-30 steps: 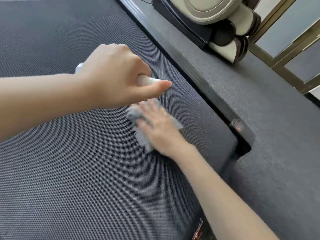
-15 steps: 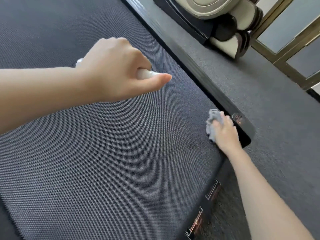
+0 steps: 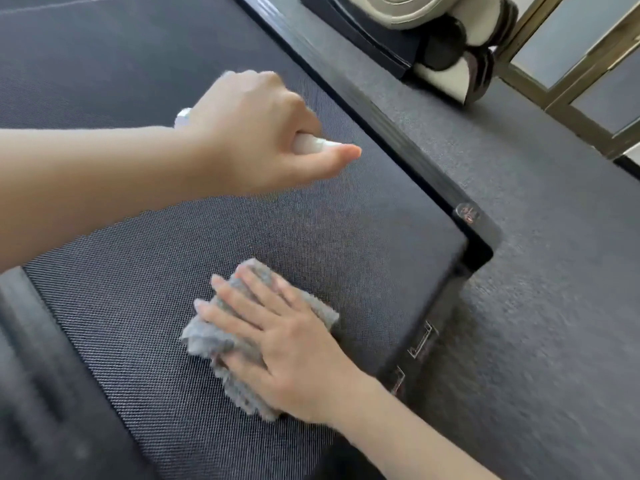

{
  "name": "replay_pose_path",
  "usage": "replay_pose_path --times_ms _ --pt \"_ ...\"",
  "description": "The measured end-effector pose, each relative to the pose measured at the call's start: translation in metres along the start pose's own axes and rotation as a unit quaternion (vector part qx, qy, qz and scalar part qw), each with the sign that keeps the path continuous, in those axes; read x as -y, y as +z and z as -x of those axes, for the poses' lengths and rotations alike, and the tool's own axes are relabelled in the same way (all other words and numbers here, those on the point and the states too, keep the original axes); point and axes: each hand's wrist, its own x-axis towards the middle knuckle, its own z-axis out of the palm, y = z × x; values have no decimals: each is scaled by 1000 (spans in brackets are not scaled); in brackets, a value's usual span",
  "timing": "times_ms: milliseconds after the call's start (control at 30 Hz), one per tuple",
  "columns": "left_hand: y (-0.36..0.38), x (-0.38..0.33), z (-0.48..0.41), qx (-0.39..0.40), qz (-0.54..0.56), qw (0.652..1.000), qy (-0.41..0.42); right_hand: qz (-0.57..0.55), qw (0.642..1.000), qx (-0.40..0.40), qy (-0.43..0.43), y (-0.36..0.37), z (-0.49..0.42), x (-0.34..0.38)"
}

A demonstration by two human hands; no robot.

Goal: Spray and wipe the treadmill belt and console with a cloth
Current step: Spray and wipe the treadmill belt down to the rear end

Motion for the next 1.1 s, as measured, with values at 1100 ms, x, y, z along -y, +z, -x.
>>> replay_pose_path --times_ms 1100 --pt "15 -36 55 92 -10 990 109 59 996 -10 60 20 122 27"
